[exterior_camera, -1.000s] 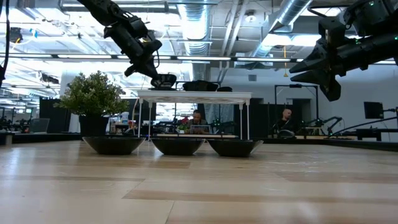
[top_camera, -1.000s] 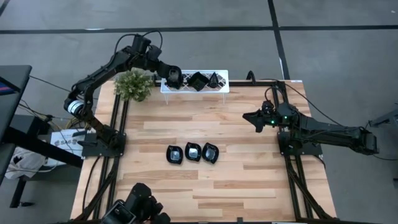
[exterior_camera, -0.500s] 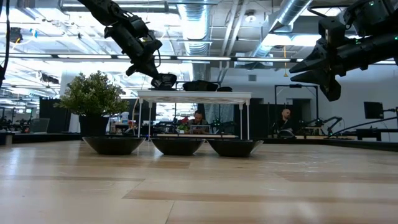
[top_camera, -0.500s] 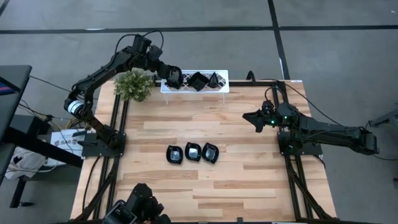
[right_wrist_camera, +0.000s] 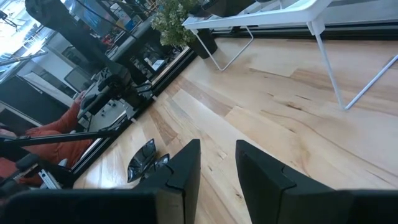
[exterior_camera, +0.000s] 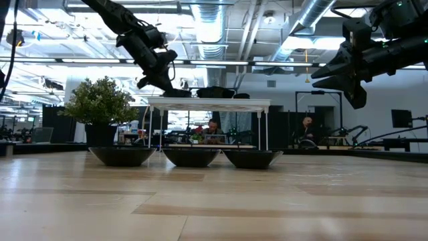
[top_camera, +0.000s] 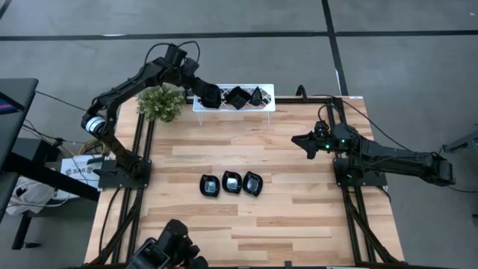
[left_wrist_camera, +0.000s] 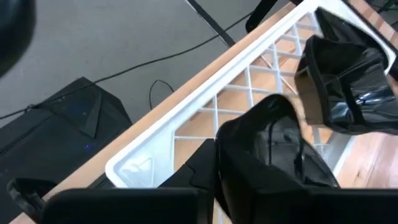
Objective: Pick & Place Mini shaped plates
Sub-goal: Stack the leaf-shaped plate on top of the leaf-shaped plate on the shelf
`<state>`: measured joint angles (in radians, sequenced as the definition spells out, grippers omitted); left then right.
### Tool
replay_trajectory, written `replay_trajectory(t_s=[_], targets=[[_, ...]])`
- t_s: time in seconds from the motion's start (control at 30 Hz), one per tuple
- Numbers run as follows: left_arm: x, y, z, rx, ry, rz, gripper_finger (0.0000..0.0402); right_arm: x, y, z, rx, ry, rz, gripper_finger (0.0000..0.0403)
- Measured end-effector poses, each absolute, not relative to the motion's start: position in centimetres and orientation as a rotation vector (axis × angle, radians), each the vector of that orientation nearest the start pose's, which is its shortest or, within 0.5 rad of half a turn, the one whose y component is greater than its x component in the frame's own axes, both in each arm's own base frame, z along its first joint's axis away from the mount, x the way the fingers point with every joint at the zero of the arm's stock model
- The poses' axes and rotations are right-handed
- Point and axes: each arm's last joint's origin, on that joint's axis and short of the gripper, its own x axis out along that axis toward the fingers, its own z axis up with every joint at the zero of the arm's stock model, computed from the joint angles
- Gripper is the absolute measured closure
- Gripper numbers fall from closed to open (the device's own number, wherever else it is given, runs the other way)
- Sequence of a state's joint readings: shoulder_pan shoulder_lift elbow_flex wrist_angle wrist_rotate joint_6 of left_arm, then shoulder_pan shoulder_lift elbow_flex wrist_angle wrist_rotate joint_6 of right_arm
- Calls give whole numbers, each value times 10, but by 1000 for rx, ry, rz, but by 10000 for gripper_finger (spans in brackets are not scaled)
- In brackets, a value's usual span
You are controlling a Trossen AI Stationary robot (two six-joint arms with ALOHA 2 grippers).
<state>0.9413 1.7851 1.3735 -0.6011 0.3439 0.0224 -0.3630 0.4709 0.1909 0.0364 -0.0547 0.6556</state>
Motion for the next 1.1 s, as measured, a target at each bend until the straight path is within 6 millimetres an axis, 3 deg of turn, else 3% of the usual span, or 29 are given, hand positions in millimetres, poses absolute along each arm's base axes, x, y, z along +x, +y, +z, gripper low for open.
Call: replay_trajectory(t_s=[0.5, 0.7, 0.83, 1.1], targets=[[227, 297, 245, -569, 803, 545, 319, 123, -45, 190, 697, 129, -378, 305], [220, 287, 270, -561, 744, 566, 277, 123, -45, 190, 697, 129, -379, 305], [221, 255, 291, -625, 726, 542, 261, 123, -45, 190, 697, 129, -378, 305], [225, 151, 300, -684, 737, 401, 265, 123, -45, 190, 698, 132, -379, 305]])
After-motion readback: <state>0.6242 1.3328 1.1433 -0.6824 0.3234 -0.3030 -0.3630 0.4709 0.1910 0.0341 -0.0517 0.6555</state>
